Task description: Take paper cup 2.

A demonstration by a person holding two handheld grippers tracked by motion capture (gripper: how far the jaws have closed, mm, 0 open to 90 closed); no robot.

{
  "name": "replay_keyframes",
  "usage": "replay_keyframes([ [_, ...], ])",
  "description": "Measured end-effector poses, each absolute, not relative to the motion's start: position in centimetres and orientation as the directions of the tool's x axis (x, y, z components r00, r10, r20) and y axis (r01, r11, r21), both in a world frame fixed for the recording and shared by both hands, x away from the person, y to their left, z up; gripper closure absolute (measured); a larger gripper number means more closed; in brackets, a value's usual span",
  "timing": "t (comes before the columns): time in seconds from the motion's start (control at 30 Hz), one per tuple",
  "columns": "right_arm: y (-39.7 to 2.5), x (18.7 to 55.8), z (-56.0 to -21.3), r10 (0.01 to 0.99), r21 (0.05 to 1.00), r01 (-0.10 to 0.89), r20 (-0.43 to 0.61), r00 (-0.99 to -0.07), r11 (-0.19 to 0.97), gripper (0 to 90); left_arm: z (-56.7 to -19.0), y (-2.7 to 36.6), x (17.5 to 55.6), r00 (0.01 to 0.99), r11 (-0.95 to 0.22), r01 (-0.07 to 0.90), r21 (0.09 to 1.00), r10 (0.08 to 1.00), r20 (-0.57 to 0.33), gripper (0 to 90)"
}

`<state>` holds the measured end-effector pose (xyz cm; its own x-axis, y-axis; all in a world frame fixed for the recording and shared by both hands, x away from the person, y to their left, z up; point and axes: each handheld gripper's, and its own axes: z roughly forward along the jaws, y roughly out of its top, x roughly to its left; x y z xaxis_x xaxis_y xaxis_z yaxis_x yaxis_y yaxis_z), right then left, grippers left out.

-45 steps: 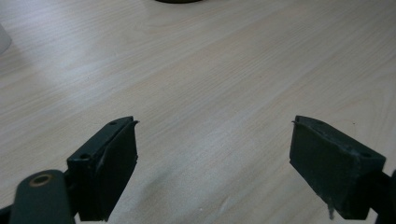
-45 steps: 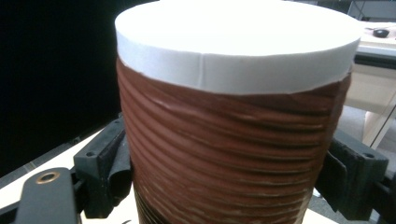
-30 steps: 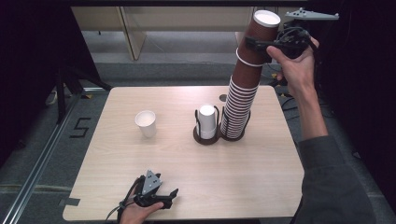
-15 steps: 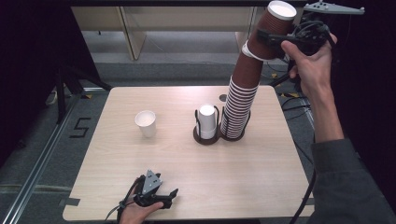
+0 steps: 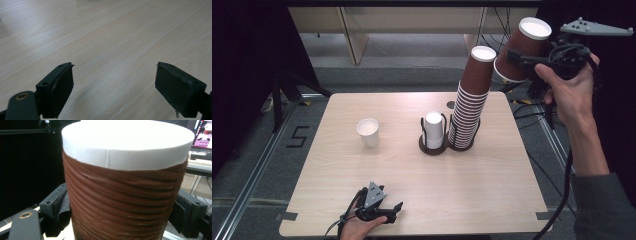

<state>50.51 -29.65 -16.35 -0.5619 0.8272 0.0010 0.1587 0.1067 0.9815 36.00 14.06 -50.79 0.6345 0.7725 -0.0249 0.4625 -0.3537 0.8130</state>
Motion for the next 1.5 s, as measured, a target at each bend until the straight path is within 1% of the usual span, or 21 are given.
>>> replay_keyframes([
  [0.1,-30.4,49.4,-17.1,0.824,0.981,0.168,0.017,-0.566,0.096,16.8,-50.7,14.1,36.0,0.632,-0.351,0.459,0.816,0.774,-0.023,14.6],
  [0.2,-30.7,48.2,-18.2,0.824,0.978,0.178,0.013,-0.566,0.107,16.8,-50.8,14.0,36.0,0.623,-0.326,0.459,0.826,0.781,-0.038,14.6],
  [0.27,-30.8,47.6,-19.0,0.821,0.976,0.183,0.01,-0.572,0.116,16.7,-50.8,14.0,36.0,0.622,-0.332,0.46,0.823,0.783,-0.031,14.6],
  [0.43,-30.4,46.1,-22.0,0.799,0.967,0.196,-0.015,-0.602,0.166,16.7,-50.8,13.9,36.1,0.63,-0.332,0.455,0.827,0.776,-0.035,14.6],
  [0.5,-30.1,45.7,-23.1,0.786,0.96,0.221,0.003,-0.619,0.17,16.7,-50.8,13.9,36.1,0.632,-0.335,0.455,0.825,0.774,-0.034,14.6],
  [0.57,-29.8,45.5,-24.2,0.781,0.957,0.22,-0.013,-0.625,0.192,16.7,-50.7,14.0,36.2,0.64,-0.352,0.452,0.82,0.768,-0.023,14.6],
  [0.63,-29.5,45.3,-25.3,0.771,0.953,0.229,-0.008,-0.637,0.199,16.8,-50.8,13.9,36.2,0.634,-0.333,0.451,0.828,0.773,-0.034,14.6],
  [0.8,-28.6,44.7,-27.8,0.741,0.945,0.247,0.006,-0.671,0.216,16.8,-50.7,13.9,36.3,0.633,-0.325,0.439,0.838,0.774,-0.031,14.6],
  [1.07,-25.6,44.2,-33.1,0.687,0.933,0.278,0.048,-0.725,0.229,16.8,-50.6,13.9,36.2,0.626,-0.317,0.436,0.842,0.779,-0.031,14.6],
  [1.13,-24.8,44.2,-34.0,0.669,0.929,0.29,0.067,-0.74,0.229,16.7,-50.7,13.9,36.2,0.631,-0.316,0.434,0.844,0.775,-0.035,14.6],
  [1.2,-24.2,44.4,-34.7,0.654,0.934,0.276,0.062,-0.754,0.229,16.8,-50.8,13.8,36.2,0.633,-0.312,0.432,0.846,0.773,-0.038,14.6],
  [1.27,-23.4,44.3,-35.3,0.642,0.926,0.297,0.083,-0.762,0.233,16.7,-50.8,13.8,36.2,0.636,-0.316,0.429,0.846,0.77,-0.035,14.6],
  [1.5,-21.2,44.0,-37.1,0.598,0.919,0.294,0.085,-0.797,0.262,16.8,-50.8,13.8,36.2,0.633,-0.302,0.425,0.853,0.773,-0.042,14.6],
])
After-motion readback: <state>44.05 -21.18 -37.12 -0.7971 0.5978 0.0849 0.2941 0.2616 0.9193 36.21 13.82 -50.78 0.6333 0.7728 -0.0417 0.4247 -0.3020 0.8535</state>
